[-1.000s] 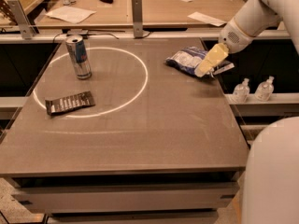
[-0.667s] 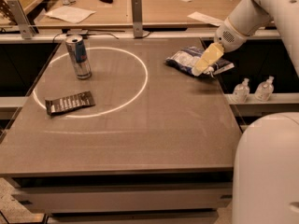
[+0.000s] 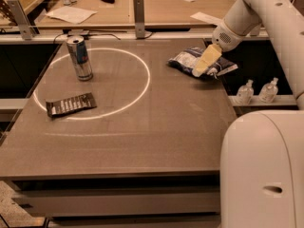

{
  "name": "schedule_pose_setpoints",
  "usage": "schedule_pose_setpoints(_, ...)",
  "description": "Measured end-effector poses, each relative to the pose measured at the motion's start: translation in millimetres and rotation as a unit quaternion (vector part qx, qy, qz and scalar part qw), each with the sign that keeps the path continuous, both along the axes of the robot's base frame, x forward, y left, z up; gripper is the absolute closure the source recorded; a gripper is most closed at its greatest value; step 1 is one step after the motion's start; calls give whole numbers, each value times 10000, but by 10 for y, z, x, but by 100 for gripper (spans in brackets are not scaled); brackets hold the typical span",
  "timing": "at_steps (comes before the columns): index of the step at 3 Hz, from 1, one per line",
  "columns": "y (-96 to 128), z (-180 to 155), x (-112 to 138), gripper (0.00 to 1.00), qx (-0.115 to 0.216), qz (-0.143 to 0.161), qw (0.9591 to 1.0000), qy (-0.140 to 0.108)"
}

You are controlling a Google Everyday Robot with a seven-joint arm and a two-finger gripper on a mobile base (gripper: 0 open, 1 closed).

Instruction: Pick blue chip bag

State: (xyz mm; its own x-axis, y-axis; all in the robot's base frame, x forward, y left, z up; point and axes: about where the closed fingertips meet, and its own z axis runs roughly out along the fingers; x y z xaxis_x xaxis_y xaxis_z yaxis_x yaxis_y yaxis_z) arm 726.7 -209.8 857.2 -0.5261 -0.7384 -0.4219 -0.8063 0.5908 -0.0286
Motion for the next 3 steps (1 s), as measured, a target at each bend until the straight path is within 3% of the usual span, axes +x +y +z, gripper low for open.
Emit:
schedule_pose_setpoints(1,-49,-122,73,16,-209,71,9997,40)
schedule_pose_setpoints(3,-64,-176,45,63,-436,450,9980,33)
